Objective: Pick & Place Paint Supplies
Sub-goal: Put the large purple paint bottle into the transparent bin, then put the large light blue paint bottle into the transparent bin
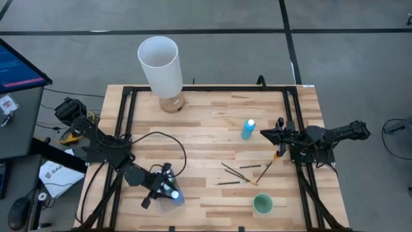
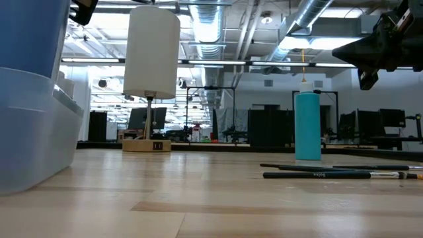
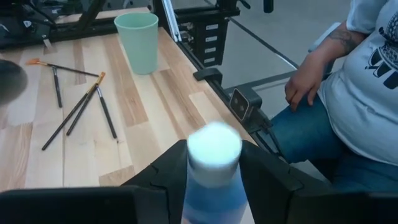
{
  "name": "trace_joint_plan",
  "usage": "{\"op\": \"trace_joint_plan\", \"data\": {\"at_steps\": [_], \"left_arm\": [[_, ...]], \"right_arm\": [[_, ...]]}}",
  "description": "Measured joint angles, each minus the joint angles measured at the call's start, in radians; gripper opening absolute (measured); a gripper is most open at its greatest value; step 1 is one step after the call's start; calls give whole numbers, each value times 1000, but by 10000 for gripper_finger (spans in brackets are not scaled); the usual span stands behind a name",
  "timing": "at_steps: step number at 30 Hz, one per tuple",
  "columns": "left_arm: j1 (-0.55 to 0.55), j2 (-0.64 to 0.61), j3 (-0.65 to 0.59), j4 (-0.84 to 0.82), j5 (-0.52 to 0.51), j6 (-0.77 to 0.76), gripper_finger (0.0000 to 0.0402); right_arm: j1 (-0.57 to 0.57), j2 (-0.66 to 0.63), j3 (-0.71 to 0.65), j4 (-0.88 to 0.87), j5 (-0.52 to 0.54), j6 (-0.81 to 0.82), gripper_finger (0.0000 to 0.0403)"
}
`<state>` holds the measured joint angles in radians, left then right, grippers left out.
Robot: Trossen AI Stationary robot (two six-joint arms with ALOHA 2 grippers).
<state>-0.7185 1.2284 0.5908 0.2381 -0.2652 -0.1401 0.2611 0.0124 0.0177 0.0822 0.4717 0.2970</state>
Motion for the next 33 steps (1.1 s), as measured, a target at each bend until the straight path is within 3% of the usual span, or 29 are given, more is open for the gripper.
{"op": "trace_joint_plan", "data": {"at_steps": [8, 17, 26, 33], "left_arm": [[0, -1, 3, 11, -6, 1, 157], [33, -73, 3, 25, -127, 118, 206], [288, -142, 6, 155, -144, 287, 254], [540, -52, 101, 169, -13, 297, 271]], "right_arm": [[0, 0, 0, 0, 0, 0, 8], [0, 0, 0, 0, 0, 0, 8], [0, 0, 0, 0, 0, 0, 8], [0, 0, 0, 0, 0, 0, 8]]}}
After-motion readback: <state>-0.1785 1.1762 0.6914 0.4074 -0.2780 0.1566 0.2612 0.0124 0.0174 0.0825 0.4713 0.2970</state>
